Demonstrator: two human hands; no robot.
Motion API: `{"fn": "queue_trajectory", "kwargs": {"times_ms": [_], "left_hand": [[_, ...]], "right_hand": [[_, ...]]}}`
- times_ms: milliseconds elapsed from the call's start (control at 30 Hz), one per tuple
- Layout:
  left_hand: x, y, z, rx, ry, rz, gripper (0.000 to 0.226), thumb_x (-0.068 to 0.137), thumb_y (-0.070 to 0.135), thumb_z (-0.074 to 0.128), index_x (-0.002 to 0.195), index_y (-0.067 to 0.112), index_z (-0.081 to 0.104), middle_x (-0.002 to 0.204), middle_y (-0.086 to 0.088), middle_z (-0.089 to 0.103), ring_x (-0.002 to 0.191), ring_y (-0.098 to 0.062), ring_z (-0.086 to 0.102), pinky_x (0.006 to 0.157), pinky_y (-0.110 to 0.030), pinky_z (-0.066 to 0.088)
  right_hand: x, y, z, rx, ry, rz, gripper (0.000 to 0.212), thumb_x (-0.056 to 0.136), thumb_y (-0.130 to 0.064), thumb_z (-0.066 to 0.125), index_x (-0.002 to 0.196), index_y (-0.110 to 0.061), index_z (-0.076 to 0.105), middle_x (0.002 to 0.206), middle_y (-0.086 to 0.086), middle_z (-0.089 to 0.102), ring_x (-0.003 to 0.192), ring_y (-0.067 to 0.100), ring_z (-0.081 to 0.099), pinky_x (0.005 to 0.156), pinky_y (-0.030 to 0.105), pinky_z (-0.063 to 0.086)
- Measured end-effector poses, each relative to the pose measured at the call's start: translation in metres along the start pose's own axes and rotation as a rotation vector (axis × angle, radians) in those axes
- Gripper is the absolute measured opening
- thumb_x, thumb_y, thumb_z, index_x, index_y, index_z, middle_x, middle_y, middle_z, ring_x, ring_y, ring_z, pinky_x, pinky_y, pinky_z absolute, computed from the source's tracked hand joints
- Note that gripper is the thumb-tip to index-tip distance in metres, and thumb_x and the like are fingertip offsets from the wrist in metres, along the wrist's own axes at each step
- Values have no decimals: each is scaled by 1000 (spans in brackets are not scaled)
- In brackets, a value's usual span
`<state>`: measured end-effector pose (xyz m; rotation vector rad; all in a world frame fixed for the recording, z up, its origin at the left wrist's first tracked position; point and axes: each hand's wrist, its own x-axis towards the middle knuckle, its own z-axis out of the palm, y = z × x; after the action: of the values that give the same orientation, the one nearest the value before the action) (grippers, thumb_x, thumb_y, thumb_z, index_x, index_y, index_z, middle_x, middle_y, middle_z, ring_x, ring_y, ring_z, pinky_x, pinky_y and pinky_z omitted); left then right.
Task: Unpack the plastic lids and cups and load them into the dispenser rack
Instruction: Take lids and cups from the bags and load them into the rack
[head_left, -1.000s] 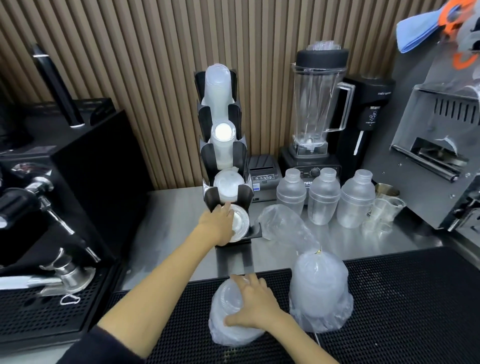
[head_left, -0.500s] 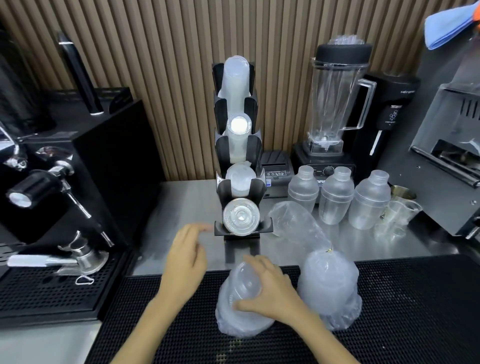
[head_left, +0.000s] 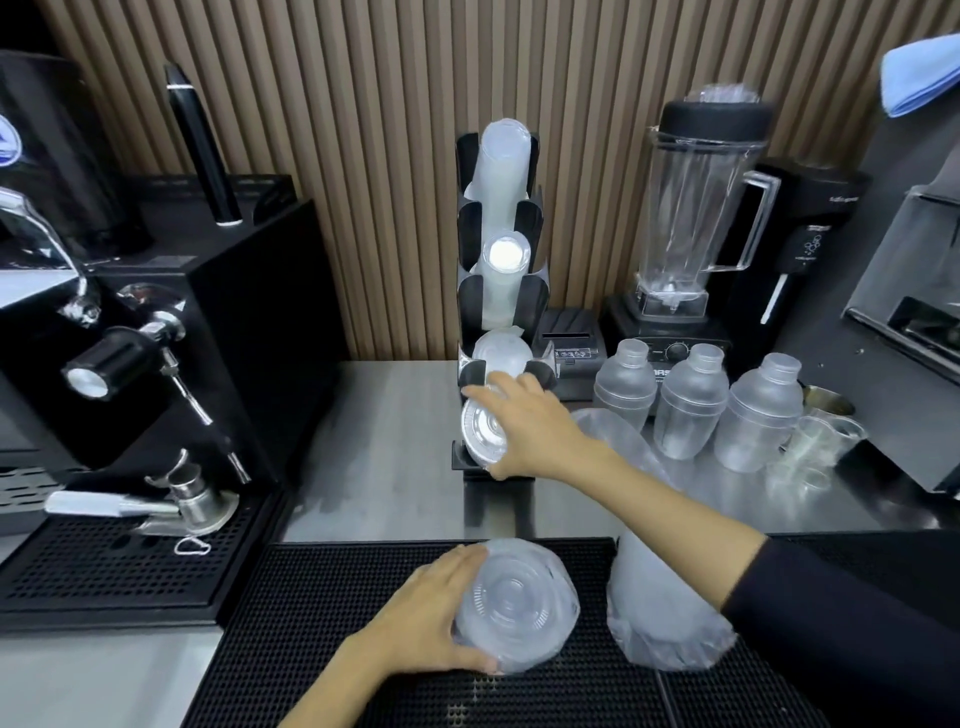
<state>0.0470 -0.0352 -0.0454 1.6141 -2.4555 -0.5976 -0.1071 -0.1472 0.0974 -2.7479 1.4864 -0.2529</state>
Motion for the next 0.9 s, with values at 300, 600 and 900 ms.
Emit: {"fn": "queue_trajectory", "kwargs": {"times_ms": [300,600,900], "left_hand": [[5,-2,3,-26,4,-50,114,64,61,72,151,25,7,158,10,10,145,-5,5,120,-30,10],[6,20,-12,-94,73,22,109,66,68,68,149,23,15,149,17,9,140,2,2,117,-19,5],[23,41,-6,23,12,42,56,90,34,55,138,11,38,142,-3,37,134,-18,27,116,-26,19]], "right_hand": [[39,2,41,-105,-318,87,113,52,-21,88,140,-22,17,144,6,19,130,48,15,94,62,40],[37,6,42,-31,-247,139,107,62,-29,83,141,-21,12,147,18,8,137,46,3,97,63,38],[1,-6,18,104,-84,178,99,76,-27,71,145,-20,1,148,15,16,140,38,8,106,57,26]]}}
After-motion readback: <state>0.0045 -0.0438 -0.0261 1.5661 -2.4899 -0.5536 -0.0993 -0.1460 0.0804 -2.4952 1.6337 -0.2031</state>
